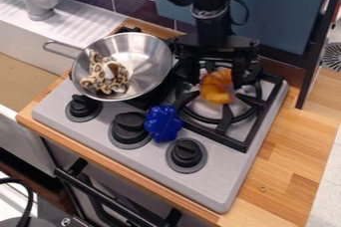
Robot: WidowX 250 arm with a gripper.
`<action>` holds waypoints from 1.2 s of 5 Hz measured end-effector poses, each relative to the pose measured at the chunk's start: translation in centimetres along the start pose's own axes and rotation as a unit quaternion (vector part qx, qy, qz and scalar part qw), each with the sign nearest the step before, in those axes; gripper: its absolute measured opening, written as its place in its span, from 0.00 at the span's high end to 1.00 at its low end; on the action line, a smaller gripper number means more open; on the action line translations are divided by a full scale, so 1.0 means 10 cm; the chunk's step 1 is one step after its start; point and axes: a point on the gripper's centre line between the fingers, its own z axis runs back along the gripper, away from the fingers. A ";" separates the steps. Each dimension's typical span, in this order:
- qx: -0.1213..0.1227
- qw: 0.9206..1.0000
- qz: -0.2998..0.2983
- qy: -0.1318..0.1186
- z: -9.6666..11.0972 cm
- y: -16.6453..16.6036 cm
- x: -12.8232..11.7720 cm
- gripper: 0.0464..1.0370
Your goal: Move the yellow object from silver pot and put on the right burner
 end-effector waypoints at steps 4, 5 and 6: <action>-0.040 0.999 0.004 0.002 0.50 0.40 0.02 0.04; -0.035 0.999 0.005 -0.013 0.59 0.64 0.06 0.04; -0.040 0.999 0.001 -0.001 0.62 0.83 0.02 0.04</action>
